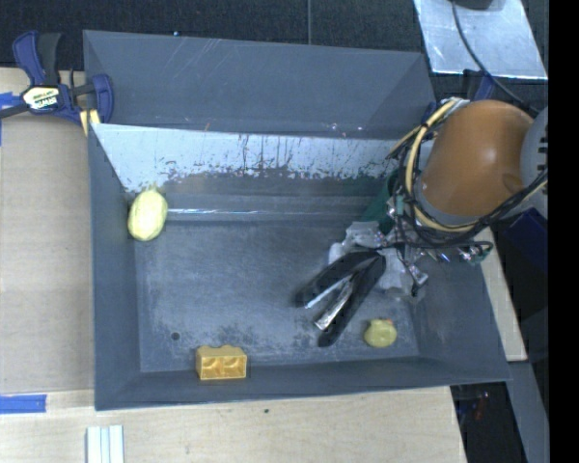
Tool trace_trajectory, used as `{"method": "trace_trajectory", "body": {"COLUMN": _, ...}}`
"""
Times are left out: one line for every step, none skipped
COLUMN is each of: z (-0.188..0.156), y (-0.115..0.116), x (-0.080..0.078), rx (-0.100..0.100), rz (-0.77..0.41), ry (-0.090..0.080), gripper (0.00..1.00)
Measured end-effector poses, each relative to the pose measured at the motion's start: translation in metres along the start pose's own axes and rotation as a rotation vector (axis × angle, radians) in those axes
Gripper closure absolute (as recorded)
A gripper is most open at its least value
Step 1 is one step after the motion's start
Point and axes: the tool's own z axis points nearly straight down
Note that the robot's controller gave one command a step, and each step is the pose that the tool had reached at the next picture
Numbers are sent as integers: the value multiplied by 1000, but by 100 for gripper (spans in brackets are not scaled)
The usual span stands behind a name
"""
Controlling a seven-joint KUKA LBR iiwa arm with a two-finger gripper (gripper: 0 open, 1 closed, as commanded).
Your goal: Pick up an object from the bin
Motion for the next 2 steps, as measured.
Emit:
{"method": "trace_trajectory", "body": {"z": 40, "y": -21, "x": -11, "rx": 0, "rz": -191, "ry": -6, "gripper": 0}}
{"method": "trace_trajectory", "body": {"z": 36, "y": -10, "x": -27, "rx": 8, "rz": -162, "ry": 1, "gripper": 100}}
